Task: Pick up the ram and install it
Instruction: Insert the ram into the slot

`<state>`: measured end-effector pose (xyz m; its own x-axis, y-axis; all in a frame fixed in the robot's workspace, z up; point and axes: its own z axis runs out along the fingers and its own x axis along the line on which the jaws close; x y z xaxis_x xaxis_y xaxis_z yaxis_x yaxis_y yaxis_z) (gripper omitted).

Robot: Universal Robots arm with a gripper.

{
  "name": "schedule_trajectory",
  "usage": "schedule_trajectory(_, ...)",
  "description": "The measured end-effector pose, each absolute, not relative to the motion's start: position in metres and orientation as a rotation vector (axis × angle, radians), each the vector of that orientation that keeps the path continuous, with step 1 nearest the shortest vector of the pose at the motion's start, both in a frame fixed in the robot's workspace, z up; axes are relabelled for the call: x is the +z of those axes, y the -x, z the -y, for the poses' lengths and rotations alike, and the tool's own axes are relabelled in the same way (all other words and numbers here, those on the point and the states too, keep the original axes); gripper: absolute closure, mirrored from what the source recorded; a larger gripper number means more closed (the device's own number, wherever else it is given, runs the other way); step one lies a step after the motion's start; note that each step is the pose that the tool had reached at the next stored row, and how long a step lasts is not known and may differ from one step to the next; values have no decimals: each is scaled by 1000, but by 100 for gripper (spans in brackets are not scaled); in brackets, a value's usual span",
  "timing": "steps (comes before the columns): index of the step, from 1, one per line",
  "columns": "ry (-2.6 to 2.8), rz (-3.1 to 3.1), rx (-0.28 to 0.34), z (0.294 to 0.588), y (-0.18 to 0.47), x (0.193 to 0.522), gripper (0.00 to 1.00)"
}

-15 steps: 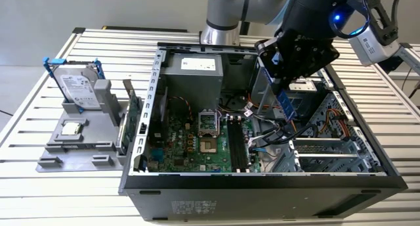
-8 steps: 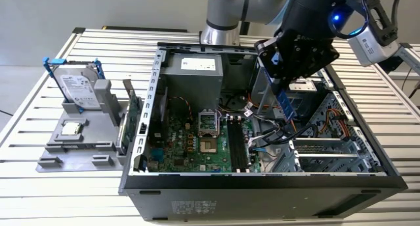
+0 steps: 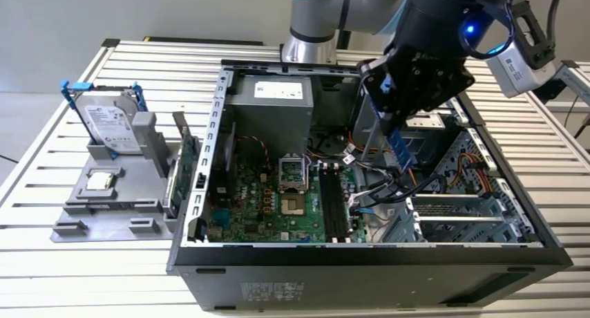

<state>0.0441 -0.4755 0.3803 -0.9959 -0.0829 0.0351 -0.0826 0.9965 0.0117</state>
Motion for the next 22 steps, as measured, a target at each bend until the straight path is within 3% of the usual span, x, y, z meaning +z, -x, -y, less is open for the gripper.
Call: schedule_trajectory(22,-129,3103,-16,475,-44,368,100)
